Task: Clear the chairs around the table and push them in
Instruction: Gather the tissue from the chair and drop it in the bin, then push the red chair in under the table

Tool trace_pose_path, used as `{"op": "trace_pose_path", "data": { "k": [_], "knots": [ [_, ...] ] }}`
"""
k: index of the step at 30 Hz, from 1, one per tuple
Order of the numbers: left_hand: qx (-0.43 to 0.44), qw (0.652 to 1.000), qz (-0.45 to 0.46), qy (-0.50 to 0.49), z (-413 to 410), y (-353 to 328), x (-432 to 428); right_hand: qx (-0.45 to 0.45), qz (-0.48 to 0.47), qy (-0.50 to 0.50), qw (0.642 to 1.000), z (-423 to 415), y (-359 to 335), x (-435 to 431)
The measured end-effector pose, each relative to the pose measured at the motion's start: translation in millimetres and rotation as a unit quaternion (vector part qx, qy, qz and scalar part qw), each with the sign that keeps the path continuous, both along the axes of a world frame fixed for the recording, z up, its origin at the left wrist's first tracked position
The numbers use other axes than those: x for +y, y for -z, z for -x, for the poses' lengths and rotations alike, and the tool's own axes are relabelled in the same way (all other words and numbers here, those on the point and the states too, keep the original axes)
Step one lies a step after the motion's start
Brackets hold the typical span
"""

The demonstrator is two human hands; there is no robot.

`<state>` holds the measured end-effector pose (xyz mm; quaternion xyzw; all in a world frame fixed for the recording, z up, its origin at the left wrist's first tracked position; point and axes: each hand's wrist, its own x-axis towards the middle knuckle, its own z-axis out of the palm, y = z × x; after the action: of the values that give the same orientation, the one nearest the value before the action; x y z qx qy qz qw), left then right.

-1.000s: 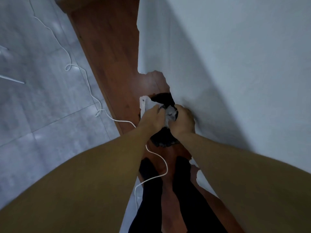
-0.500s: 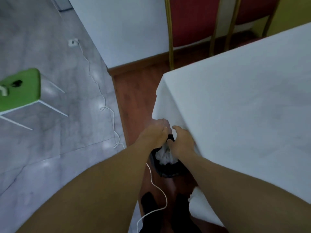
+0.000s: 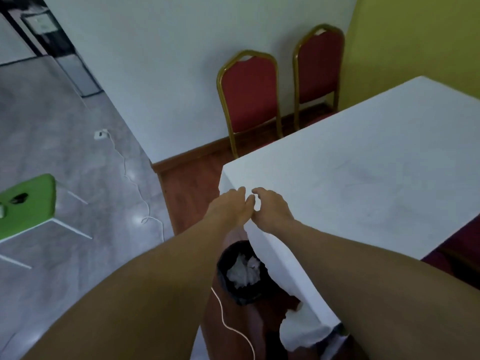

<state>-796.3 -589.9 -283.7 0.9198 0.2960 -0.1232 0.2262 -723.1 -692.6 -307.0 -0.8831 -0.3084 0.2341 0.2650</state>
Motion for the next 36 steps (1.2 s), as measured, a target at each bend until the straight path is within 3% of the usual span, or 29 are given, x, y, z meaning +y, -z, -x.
{"op": "trace_pose_path", "data": {
  "k": [8,20,36],
  "knots": [
    [-0.012,0.993,-0.054,0.102,-39.6,-51.3,-65.2,-0.046,0.013,0.077,0.996,-26.5,-43.8,-85.2],
    [-0.052,0.964,-0.105,0.238,-108.3,-106.5,-239.8,-0.064,0.016,0.228,0.972,-62.3,-91.4,-272.8],
    [-0.069,0.953,-0.08,0.283,-172.7,-99.2,-494.5,-0.077,0.055,0.245,0.965,-120.4,-96.1,-532.4]
  ]
}}
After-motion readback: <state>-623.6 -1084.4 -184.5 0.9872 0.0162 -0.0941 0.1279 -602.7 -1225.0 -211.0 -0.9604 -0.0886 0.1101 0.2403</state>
